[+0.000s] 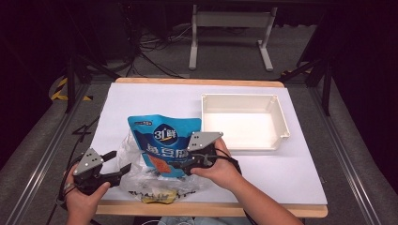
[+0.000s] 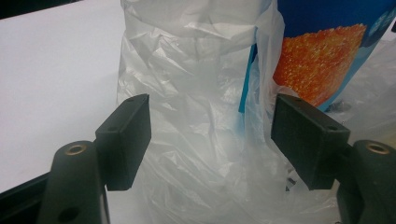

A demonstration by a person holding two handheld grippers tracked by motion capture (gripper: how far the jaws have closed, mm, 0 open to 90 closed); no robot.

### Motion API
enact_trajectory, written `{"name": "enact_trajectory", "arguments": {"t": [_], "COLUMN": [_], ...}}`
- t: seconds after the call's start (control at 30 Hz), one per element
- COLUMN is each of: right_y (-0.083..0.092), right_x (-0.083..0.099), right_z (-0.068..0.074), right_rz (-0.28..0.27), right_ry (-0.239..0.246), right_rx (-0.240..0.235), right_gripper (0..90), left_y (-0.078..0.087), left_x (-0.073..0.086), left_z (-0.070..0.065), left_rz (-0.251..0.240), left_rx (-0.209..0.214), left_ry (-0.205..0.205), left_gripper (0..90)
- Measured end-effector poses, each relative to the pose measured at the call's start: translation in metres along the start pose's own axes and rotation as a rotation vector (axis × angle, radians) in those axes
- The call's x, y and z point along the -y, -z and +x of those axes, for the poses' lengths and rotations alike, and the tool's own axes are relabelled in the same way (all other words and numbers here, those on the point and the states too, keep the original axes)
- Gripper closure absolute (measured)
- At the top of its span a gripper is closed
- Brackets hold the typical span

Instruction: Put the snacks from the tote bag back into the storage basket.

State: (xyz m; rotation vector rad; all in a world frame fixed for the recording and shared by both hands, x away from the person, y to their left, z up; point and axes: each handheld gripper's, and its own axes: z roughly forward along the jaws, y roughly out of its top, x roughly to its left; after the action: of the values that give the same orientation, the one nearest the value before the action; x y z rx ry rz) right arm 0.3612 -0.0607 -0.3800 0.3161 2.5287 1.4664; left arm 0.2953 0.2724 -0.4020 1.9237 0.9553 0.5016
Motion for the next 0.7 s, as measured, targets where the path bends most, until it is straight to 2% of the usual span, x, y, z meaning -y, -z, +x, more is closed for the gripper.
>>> {"name": "enact_trajectory", "arguments": {"t": [0.1, 0.2, 0.33, 0.57, 0.7], "right_y": [-0.0035, -0.0051, -0.0049, -0.0038, -0.0037], "right_x": [0.0022, 0.0035, 0.0027, 0.0004, -0.0017], "right_z": [0.0017, 0.0026, 0.0028, 0.0042, 0.0044], "right_rz": [0.019, 0.03, 0.04, 0.058, 0.073], "right_ry": [0.004, 0.018, 0.015, 0.015, 0.007], "right_rx": [0.012, 0.033, 0.045, 0.046, 0.044], "right_gripper": [33.2, 38.7, 41.6, 51.1, 53.4], "left_y": [0.0002, 0.0001, 0.0, 0.0004, 0.0005], "left_x": [-0.0001, -0.0001, -0.0002, -0.0002, -0.0002], "left_z": [0.0, 0.0002, -0.0001, -0.0001, 0.0004], "left_rz": [-0.002, 0.0, -0.002, -0.004, -0.005], "left_rx": [0.001, 0.001, 0.001, 0.001, 0.002], "left_ry": [0.001, 0.001, 0.001, 0.001, 0.001], "left_gripper": [29.9, 29.9, 29.9, 29.9, 29.9]}}
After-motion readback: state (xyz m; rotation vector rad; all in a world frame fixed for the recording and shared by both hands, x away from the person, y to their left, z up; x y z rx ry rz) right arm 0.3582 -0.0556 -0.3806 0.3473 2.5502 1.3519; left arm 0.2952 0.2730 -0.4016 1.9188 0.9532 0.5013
